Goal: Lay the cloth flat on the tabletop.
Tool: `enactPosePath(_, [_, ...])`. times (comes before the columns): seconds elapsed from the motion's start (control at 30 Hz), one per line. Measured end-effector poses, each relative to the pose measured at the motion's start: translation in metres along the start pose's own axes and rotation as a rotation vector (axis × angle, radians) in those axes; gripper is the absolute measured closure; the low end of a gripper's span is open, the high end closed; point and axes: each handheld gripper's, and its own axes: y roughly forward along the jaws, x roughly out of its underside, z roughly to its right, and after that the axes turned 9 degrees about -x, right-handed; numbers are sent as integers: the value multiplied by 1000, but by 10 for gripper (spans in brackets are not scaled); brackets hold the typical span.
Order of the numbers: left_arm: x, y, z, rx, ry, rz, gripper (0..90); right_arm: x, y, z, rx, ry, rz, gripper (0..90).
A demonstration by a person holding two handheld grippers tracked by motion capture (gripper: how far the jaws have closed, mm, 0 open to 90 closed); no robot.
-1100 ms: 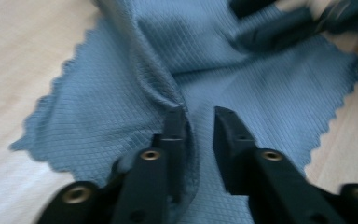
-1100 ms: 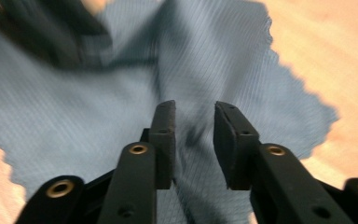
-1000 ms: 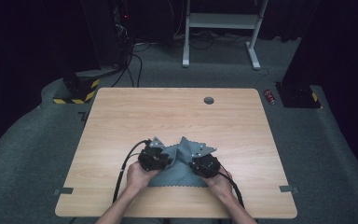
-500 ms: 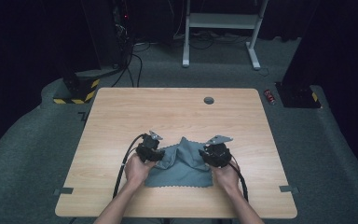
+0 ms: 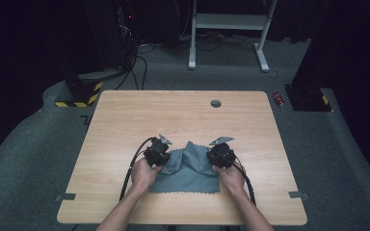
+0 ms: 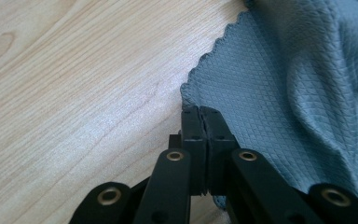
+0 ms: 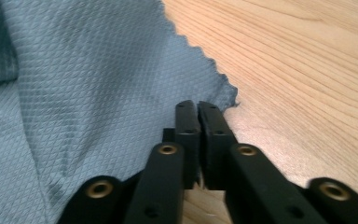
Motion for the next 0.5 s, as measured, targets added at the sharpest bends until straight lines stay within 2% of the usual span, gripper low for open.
enactPosePath(0.1, [0,-5,-5,-12,-24,44,895,0,-3,-2,20,-5,8,888])
enactPosePath(0.23, [-2,-18,-17,-29,-53,107,896,-4,-15,0,48,-22,60,889])
enactPosePath(0.33, [-5,-23,-25,-45,-57,123,896,-9,-24,2,67,-20,108,891])
enactPosePath(0.43, [-9,-25,-31,-68,-72,155,895,-15,-25,6,88,-16,113,891])
enactPosePath(0.5, [-12,-22,-32,-90,-67,154,896,-19,-24,9,101,-10,117,890])
